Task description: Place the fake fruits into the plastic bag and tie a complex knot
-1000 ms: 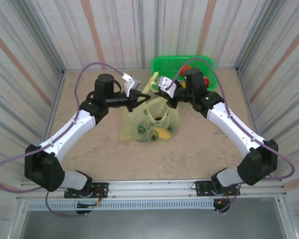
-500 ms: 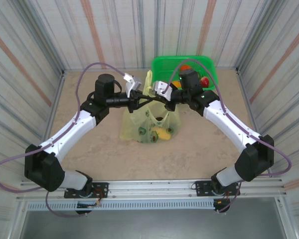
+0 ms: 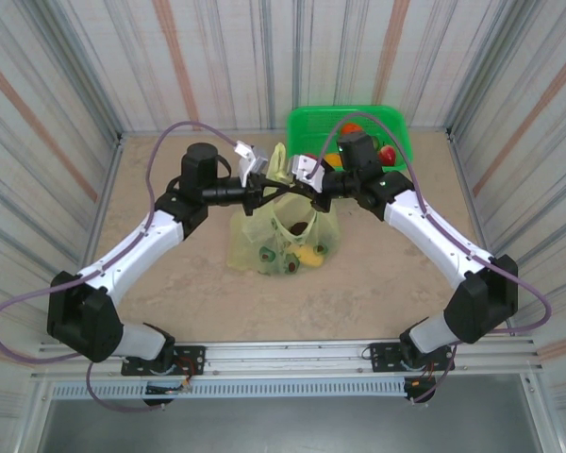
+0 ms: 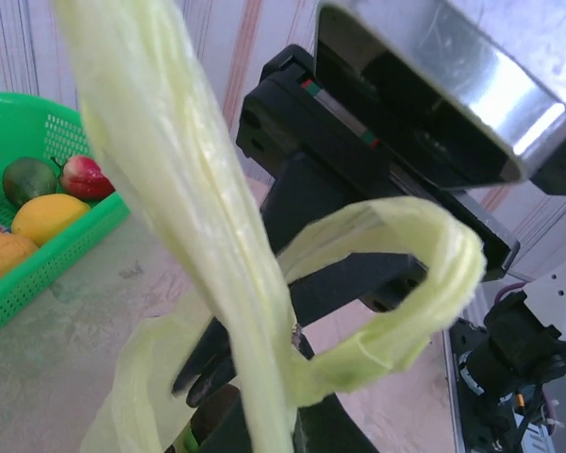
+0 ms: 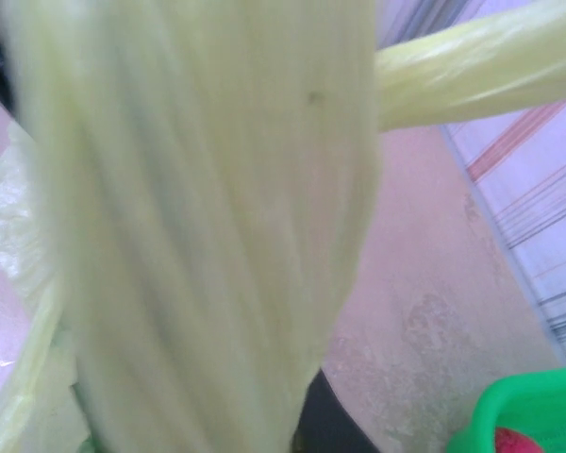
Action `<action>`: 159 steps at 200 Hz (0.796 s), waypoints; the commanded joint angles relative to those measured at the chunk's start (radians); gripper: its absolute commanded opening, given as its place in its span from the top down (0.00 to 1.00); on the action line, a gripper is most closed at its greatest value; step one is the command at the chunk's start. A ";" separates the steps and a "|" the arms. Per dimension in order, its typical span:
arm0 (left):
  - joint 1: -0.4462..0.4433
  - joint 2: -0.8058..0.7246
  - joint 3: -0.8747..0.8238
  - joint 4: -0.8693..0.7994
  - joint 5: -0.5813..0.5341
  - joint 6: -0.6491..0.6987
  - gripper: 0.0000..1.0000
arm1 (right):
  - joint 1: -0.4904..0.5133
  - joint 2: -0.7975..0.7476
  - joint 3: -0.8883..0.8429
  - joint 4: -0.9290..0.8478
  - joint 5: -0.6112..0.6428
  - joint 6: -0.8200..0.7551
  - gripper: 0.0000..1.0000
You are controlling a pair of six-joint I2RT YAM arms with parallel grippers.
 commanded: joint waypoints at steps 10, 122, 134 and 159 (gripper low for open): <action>0.028 -0.024 -0.042 0.090 0.028 -0.053 1.00 | 0.017 -0.099 -0.156 0.229 0.131 0.089 0.62; 0.038 -0.010 -0.043 0.156 0.070 -0.134 1.00 | 0.125 -0.198 -0.472 0.871 0.534 0.113 0.40; 0.038 -0.012 -0.043 0.156 0.070 -0.135 1.00 | 0.125 -0.208 -0.454 0.839 0.518 0.093 0.39; 0.041 -0.009 -0.037 0.156 0.067 -0.140 1.00 | 0.124 -0.251 -0.444 0.749 0.459 0.033 0.39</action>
